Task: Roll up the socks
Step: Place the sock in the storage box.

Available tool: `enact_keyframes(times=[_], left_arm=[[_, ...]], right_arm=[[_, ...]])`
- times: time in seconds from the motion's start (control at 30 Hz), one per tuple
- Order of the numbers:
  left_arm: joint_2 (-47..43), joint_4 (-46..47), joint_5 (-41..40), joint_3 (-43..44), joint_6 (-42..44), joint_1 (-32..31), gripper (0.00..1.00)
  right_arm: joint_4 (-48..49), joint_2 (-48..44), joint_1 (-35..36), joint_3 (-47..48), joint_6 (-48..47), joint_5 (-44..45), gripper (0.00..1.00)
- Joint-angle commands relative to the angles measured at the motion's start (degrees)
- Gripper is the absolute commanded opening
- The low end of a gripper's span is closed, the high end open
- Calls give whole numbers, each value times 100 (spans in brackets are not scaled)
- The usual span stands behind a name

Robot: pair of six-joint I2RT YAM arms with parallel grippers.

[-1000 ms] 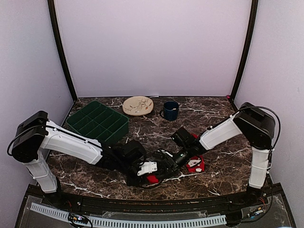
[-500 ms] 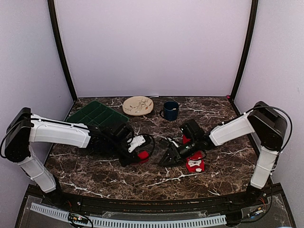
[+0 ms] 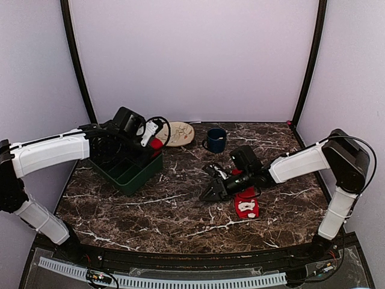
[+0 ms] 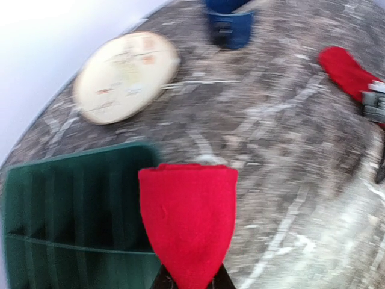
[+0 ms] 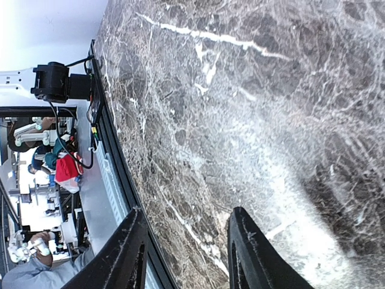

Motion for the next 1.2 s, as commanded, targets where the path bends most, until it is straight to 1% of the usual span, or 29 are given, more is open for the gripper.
enact_keyframes(times=[0.0,0.07,0.2,0.4,0.53,0.7,0.93,1.17], left_arm=[[-183,-477,-1269,293,381,375,0],[-175,-541,-1521,321,540,563,0],[-217,-531,-1780,246,833,1000,0],[-186,-159,-2089,-144,1585,1327,0],[-191,-84,-1657,-295,1712,1681,0],[-277,-69,-1181,-476,1760,1835,0],[-210,-308,-678,-640,1709,1867,0],[-74,-315,-545,-840,1616,1869,0]], right_arm=[[383,-190,-15,80,-28,227,43],[528,-210,-3,92,6,232,43],[703,-217,60,123,36,280,43],[813,-173,150,246,34,297,43],[871,-170,171,248,34,293,43],[1011,-145,186,176,90,250,43],[1045,-118,196,166,91,230,43],[1104,-86,199,155,122,183,43]])
